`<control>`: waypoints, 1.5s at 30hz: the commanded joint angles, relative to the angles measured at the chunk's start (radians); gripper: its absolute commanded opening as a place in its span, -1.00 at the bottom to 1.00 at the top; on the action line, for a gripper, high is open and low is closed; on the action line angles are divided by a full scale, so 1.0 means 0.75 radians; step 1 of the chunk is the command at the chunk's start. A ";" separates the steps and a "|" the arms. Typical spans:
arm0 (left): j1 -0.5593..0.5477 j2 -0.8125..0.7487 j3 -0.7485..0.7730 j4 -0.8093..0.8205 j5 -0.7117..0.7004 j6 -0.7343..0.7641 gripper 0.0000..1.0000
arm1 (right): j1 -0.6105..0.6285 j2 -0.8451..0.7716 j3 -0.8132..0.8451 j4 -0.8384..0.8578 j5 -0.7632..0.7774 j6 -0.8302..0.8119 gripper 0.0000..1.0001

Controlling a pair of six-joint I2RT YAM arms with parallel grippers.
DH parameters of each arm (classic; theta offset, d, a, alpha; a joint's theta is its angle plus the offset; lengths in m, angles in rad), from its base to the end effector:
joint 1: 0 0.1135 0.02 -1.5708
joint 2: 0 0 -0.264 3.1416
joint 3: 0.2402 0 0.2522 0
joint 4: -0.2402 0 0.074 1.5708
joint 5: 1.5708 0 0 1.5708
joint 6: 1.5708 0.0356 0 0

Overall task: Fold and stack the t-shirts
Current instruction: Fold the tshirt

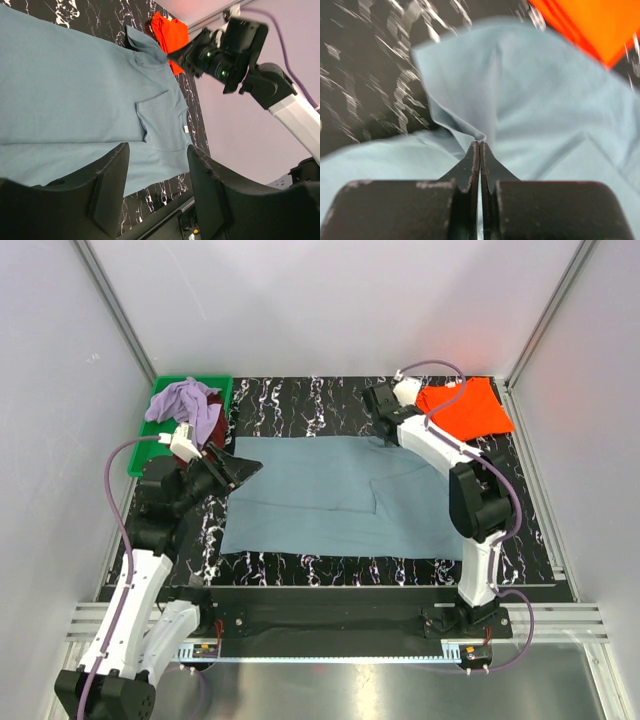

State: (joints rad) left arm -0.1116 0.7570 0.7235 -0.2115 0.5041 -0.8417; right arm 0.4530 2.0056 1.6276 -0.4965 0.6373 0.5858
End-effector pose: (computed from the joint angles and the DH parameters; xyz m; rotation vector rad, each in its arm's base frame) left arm 0.1739 -0.0368 0.3210 -0.3208 1.9076 -1.1133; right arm 0.4110 0.1765 0.2396 0.4144 2.2073 -0.2369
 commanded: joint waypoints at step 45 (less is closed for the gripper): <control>0.057 0.367 0.085 -0.068 -0.165 0.175 0.20 | -0.054 0.596 0.630 -0.283 -0.148 -0.329 -0.12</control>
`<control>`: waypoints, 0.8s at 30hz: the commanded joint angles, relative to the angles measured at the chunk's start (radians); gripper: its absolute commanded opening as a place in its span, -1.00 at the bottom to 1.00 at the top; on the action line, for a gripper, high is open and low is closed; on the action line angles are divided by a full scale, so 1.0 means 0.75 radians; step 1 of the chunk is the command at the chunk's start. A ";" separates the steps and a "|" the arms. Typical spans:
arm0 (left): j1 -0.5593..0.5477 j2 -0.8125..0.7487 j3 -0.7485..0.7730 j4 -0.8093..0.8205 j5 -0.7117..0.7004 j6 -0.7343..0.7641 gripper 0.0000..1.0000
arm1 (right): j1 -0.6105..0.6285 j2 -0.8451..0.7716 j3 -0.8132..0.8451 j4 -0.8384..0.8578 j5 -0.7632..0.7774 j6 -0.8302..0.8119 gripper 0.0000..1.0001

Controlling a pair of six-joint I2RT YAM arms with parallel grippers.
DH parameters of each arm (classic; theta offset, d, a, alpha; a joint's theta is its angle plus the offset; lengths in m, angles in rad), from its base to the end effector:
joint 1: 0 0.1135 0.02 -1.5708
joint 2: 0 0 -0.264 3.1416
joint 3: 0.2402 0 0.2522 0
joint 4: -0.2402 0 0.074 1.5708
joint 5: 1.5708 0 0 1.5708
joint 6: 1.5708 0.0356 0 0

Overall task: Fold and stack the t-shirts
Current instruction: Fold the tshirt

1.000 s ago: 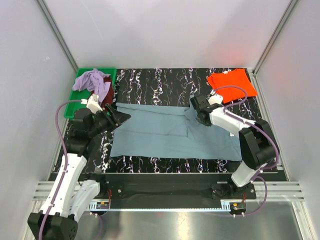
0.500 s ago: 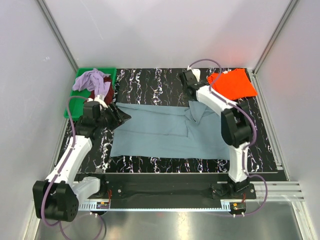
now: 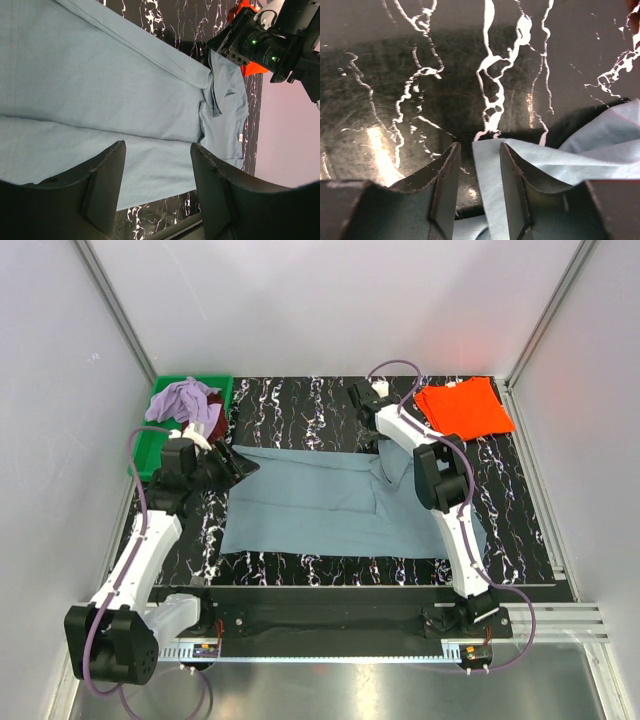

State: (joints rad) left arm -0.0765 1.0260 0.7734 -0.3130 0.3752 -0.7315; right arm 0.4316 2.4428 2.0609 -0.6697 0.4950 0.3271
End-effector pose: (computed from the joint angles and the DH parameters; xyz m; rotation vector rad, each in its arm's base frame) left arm 0.2241 -0.0303 0.2787 -0.4921 2.1647 -0.8625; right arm 0.4831 0.2039 0.1563 0.0365 2.4695 -0.3360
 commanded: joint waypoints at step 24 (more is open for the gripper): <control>0.061 0.495 0.568 -0.229 -0.412 0.221 0.30 | -0.162 -0.600 -0.348 0.052 0.003 -0.017 -1.00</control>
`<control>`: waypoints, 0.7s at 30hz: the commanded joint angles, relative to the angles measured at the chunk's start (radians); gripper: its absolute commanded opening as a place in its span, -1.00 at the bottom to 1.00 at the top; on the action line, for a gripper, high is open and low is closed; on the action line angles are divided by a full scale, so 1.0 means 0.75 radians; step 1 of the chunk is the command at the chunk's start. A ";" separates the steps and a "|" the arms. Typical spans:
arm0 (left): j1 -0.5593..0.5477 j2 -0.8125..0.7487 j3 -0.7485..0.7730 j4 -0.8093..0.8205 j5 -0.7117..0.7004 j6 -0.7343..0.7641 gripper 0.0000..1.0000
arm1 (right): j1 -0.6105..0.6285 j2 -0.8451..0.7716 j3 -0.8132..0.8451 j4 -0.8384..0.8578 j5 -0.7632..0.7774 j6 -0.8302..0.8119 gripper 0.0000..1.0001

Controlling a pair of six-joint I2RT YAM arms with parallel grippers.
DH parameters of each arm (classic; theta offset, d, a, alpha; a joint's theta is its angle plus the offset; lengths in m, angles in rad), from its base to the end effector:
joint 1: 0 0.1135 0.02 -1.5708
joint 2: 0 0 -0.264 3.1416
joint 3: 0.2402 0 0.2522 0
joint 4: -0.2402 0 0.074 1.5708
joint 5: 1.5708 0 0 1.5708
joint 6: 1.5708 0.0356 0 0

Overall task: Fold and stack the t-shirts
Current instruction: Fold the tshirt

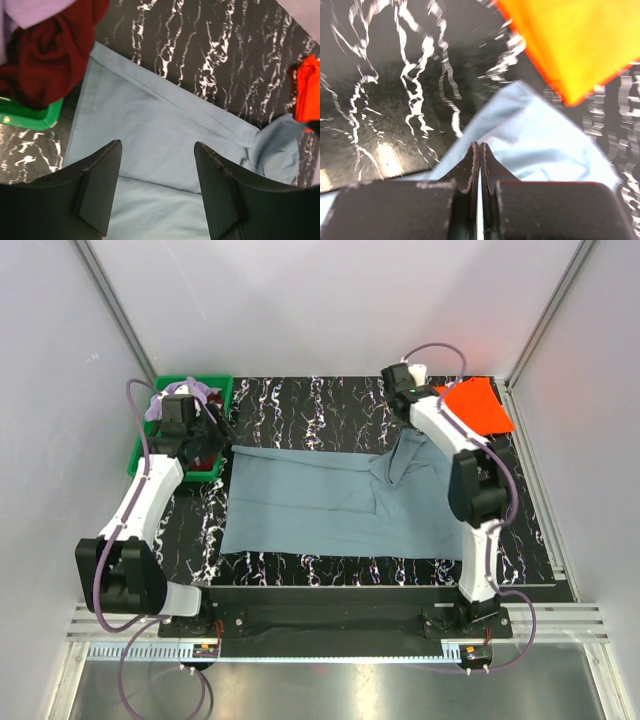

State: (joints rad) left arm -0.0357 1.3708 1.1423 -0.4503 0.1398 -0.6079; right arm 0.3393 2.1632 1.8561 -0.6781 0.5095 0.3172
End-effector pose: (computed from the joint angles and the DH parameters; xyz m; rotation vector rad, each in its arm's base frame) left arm 0.3044 -0.0158 0.3066 -0.5725 2.2178 -0.4982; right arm 0.4557 0.1424 0.2281 0.1625 2.4110 -0.3597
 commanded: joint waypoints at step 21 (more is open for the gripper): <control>-0.030 0.365 0.172 0.005 -0.082 -0.091 0.20 | -0.199 -0.634 -0.634 0.205 -0.140 0.189 -1.00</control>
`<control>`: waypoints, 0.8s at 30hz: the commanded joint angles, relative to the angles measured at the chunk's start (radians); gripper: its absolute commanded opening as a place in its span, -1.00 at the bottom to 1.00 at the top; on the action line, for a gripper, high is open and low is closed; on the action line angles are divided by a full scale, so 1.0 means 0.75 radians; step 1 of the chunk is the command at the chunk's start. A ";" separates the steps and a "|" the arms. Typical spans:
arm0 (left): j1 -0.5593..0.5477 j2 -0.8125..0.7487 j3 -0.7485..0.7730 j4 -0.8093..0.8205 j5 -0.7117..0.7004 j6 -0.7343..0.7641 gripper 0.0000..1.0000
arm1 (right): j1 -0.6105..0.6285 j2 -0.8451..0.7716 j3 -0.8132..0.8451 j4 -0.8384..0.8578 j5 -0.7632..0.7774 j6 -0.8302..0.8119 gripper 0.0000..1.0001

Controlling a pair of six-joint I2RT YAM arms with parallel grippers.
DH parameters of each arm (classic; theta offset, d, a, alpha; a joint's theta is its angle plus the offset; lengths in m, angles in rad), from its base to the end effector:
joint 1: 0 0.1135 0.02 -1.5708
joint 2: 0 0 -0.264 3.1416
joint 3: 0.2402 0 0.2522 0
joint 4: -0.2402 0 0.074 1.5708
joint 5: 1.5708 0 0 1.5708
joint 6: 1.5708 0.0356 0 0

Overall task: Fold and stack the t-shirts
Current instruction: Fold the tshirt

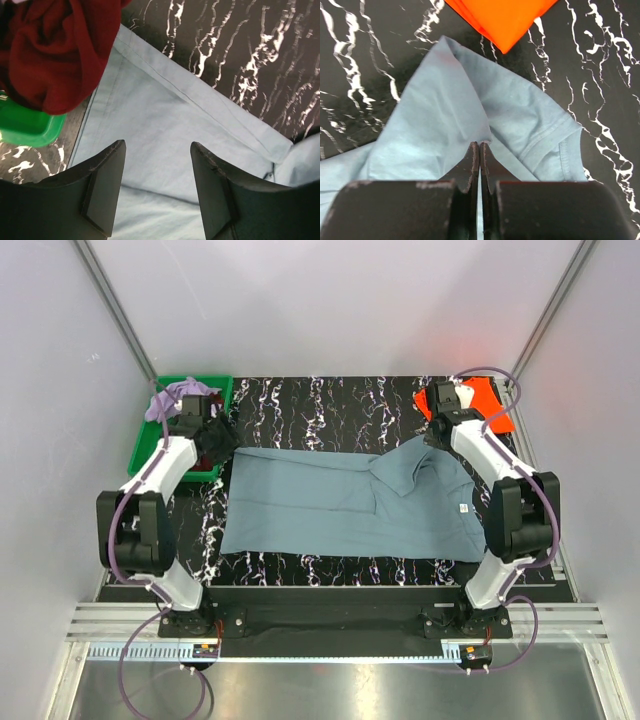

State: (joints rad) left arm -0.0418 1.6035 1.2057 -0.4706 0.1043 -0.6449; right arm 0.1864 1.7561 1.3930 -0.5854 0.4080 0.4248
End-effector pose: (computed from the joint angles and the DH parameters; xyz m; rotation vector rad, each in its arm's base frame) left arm 0.3479 -0.0183 0.2543 -0.6914 2.3826 -0.4279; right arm 0.3771 0.0567 0.2554 0.4480 2.3855 -0.2435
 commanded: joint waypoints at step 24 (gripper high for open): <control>-0.128 0.511 0.464 -0.311 -0.536 -0.715 -0.01 | -0.013 -0.194 -0.178 0.173 -0.074 0.084 -1.00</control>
State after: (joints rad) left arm -0.1257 1.9602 1.5017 -0.6594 -0.2165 -1.1217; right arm 0.1802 1.6577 1.2694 -0.4984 0.3668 0.4725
